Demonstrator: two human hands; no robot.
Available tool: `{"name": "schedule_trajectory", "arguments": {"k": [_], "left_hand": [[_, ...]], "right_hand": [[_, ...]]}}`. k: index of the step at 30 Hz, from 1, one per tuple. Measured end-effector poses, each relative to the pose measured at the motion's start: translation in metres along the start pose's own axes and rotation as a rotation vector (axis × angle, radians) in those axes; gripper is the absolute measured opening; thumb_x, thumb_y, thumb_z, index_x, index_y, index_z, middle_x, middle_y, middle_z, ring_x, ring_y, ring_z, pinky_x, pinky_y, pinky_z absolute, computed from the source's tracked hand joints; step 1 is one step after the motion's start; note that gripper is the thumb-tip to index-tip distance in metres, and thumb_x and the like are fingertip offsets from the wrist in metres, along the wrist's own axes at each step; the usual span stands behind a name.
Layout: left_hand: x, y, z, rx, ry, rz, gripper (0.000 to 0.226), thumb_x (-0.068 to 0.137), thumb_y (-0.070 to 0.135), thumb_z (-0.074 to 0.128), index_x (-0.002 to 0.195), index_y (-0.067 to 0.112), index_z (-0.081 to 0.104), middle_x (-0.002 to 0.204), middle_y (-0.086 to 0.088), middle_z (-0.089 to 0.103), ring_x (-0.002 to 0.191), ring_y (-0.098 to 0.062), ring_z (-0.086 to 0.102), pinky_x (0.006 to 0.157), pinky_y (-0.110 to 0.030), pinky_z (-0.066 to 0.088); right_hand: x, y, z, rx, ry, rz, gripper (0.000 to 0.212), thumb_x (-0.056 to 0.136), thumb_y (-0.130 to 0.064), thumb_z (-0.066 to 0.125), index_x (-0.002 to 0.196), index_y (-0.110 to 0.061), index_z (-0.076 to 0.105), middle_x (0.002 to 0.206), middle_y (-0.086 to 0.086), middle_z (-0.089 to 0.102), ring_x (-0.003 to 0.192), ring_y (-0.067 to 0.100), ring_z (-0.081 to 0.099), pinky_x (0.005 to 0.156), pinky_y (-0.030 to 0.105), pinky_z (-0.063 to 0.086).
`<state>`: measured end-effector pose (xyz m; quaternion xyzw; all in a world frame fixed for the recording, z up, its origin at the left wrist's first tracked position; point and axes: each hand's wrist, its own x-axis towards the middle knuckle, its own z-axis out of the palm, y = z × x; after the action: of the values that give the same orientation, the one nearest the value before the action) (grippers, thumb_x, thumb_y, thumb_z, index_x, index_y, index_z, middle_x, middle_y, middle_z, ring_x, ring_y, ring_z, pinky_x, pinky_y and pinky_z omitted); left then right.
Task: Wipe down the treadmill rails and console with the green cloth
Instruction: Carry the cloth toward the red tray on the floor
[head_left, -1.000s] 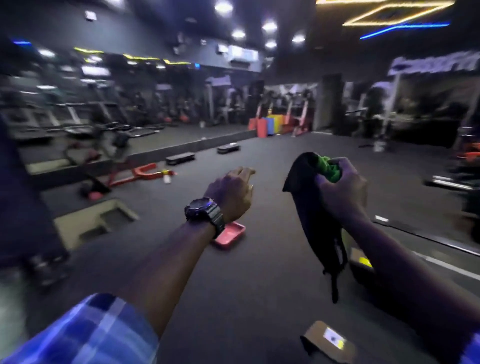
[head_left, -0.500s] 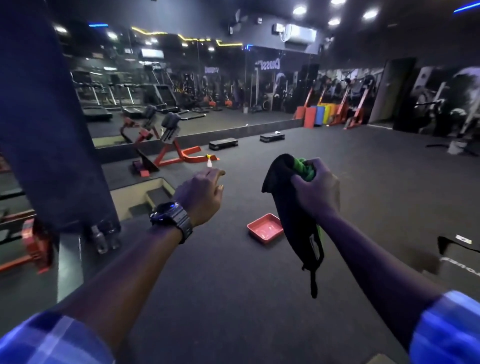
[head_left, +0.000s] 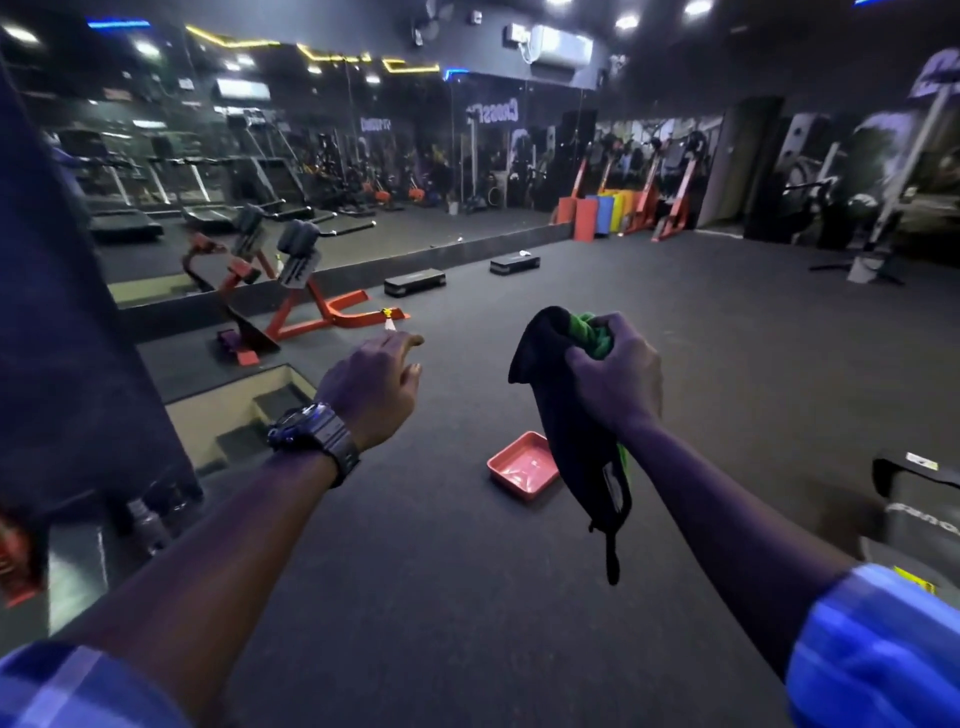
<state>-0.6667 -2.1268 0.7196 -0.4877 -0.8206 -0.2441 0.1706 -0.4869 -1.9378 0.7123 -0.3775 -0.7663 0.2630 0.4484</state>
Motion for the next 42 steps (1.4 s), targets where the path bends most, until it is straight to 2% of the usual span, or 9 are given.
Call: {"name": "schedule_trajectory", "arguments": {"k": [6,9,12,18,21,27,34,39,42], "left_hand": [[0.067,-0.026,0.04,-0.04,-0.009,0.014,0.038,0.091,0.025,0.052,0.128,0.02,0.049,0.128,-0.009,0.058,0.106,-0.03,0.06,0.085,-0.045,0.053],[0.115,-0.05,0.076,-0.06,0.001,0.041,0.038,0.091,0.025,0.052,0.128,0.02,0.049,0.126,-0.008,0.059,0.105,-0.027,0.06,0.082,-0.043,0.054],[0.168,-0.075,0.118,-0.086,-0.033,-0.004,0.037,0.091,0.026,0.052,0.127,0.022,0.05,0.122,-0.009,0.062,0.101,-0.029,0.062,0.08,-0.044,0.054],[0.258,-0.124,0.189,-0.127,-0.072,-0.036,0.035,0.091,0.026,0.052,0.125,0.024,0.052,0.123,-0.007,0.062,0.101,-0.03,0.063,0.079,-0.044,0.054],[0.307,-0.15,0.229,-0.141,-0.105,-0.051,0.035,0.09,0.026,0.053,0.125,0.023,0.052,0.122,-0.008,0.062,0.102,-0.03,0.063,0.08,-0.046,0.054],[0.437,-0.194,0.341,-0.228,-0.158,0.012,0.034,0.09,0.026,0.052,0.124,0.024,0.054,0.124,-0.006,0.06,0.106,-0.03,0.061,0.085,-0.047,0.052],[0.569,-0.226,0.479,-0.314,-0.339,0.09,0.034,0.091,0.025,0.05,0.124,0.023,0.054,0.128,-0.004,0.058,0.11,-0.026,0.06,0.09,-0.043,0.05],[0.639,-0.239,0.593,-0.334,-0.437,0.117,0.033,0.091,0.021,0.051,0.125,0.019,0.053,0.127,-0.004,0.058,0.111,-0.024,0.059,0.09,-0.041,0.05],[0.674,-0.245,0.688,-0.353,-0.478,0.093,0.034,0.092,0.018,0.051,0.126,0.016,0.053,0.127,-0.006,0.058,0.112,-0.024,0.058,0.092,-0.039,0.049]], "right_hand": [[0.055,0.018,0.048,-0.036,0.017,0.027,0.036,0.08,-0.029,0.072,0.116,-0.025,0.064,0.099,0.002,0.07,0.082,0.02,0.06,0.07,0.027,0.046],[0.095,0.034,0.085,-0.052,0.044,0.023,0.035,0.079,-0.03,0.072,0.112,-0.027,0.065,0.099,0.002,0.071,0.083,0.021,0.063,0.073,0.031,0.053],[0.143,0.057,0.129,-0.055,0.075,0.039,0.033,0.077,-0.03,0.071,0.109,-0.028,0.065,0.096,0.001,0.07,0.083,0.021,0.064,0.074,0.034,0.056],[0.226,0.096,0.218,-0.1,0.021,0.123,0.033,0.076,-0.033,0.069,0.108,-0.028,0.064,0.096,0.002,0.07,0.083,0.023,0.064,0.072,0.033,0.054],[0.268,0.118,0.258,-0.124,0.02,0.154,0.034,0.076,-0.033,0.069,0.109,-0.027,0.064,0.097,0.004,0.071,0.085,0.025,0.065,0.075,0.037,0.056],[0.36,0.188,0.352,-0.199,0.049,0.245,0.033,0.078,-0.034,0.069,0.109,-0.027,0.063,0.097,0.004,0.07,0.085,0.024,0.064,0.074,0.036,0.055],[0.46,0.274,0.443,-0.239,0.032,0.394,0.036,0.077,-0.033,0.07,0.112,-0.027,0.062,0.101,0.002,0.068,0.09,0.023,0.063,0.073,0.032,0.051],[0.518,0.367,0.518,-0.235,0.007,0.477,0.037,0.073,-0.033,0.069,0.109,-0.027,0.061,0.104,0.002,0.067,0.094,0.026,0.064,0.077,0.034,0.051],[0.548,0.447,0.579,-0.22,-0.03,0.551,0.034,0.075,-0.03,0.069,0.107,-0.026,0.061,0.102,0.002,0.064,0.093,0.027,0.062,0.075,0.035,0.049]]}}
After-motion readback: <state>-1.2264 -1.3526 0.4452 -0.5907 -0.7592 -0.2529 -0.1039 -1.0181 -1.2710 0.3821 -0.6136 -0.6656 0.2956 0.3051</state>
